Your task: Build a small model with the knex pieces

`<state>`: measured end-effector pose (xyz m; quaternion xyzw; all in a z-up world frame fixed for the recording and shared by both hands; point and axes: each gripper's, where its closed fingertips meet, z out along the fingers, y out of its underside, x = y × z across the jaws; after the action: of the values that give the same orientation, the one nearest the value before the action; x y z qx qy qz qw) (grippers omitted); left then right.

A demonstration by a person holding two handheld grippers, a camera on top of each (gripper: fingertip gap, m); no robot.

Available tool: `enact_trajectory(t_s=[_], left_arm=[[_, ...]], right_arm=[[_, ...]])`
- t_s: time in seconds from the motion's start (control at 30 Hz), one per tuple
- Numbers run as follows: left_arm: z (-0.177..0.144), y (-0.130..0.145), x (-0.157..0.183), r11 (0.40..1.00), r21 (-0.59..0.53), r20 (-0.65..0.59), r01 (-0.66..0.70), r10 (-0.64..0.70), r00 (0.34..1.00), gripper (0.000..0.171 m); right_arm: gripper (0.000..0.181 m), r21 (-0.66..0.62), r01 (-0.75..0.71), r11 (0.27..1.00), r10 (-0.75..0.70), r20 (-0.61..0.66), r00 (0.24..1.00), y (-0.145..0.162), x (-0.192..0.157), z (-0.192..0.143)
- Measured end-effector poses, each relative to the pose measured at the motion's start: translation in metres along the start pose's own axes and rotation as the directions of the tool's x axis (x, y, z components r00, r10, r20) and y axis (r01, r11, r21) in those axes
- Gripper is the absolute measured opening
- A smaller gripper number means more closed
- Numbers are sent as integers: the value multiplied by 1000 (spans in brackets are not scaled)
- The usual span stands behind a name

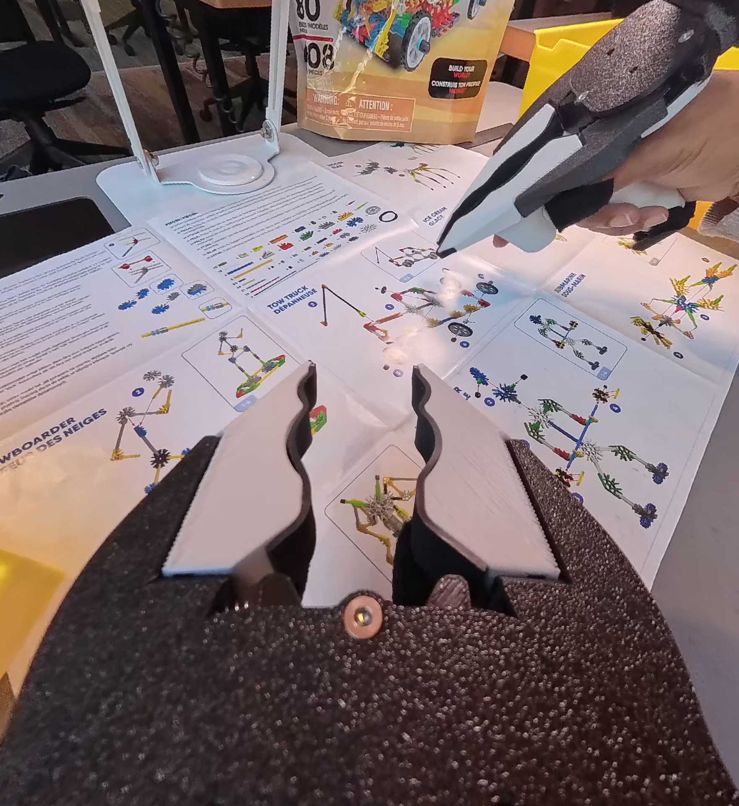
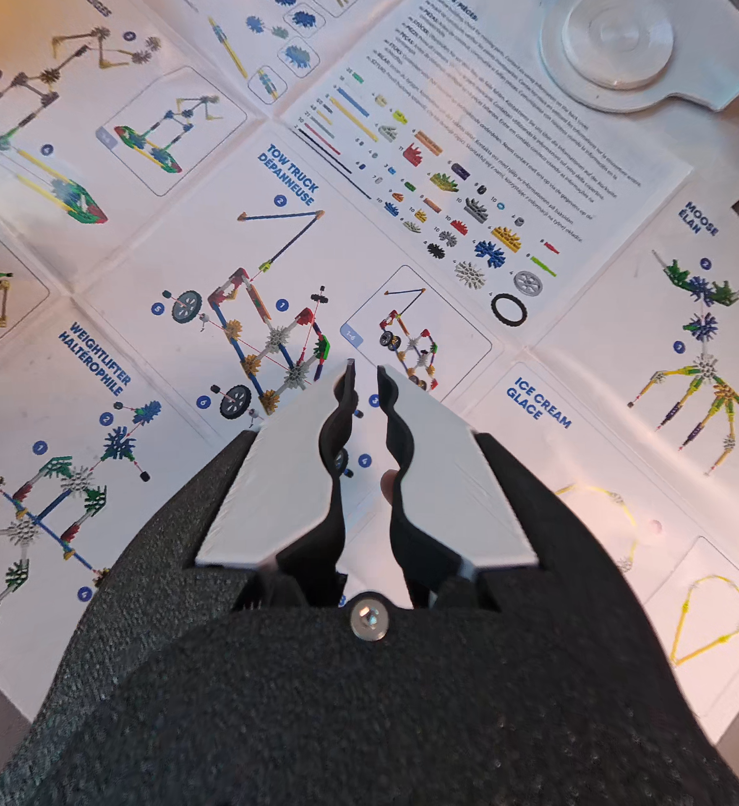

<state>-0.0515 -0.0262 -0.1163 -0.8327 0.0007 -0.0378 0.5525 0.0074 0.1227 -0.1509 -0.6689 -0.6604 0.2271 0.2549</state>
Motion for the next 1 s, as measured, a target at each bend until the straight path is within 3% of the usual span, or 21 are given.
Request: enact_trajectory(t_s=[0.13, 0.27, 0.37, 0.53, 0.7, 0.9, 1.0], left_arm=[[-1, 0, -2, 1000, 0, 4, 5, -5, 1000, 44], [-2, 0, -4, 1000, -4, 16, 2, -2, 1000, 44], [-3, 1, -9, 1000, -17, 38, 4, -3, 999, 44], [-4, 1, -11, 1000, -17, 37, 9, -8, 999, 44], [-2, 7, -11, 999, -42, 39, 13, -11, 999, 44], [-3, 9, -16, 998, -58, 61, 22, -18, 998, 44], [-3, 10, -17, 998, -60, 63, 27, -23, 998, 44]], right_arm=[[10, -76, 35, 996, -33, 28, 999, 18, -10, 11], [10, -17, 10, 1000, -9, 97, 995, 5, -24, 4], [11, -74, 40, 996, -33, 90, 995, 18, -24, 11], [10, 4, 0, 1000, 0, 144, 990, 4, -31, 3], [13, -39, 30, 999, -24, 142, 990, 17, -33, 9], [14, 94, -5, 996, -11, 174, 985, -6, -36, -8], [21, 73, 26, 997, -38, 162, 986, 1, -38, -5]])
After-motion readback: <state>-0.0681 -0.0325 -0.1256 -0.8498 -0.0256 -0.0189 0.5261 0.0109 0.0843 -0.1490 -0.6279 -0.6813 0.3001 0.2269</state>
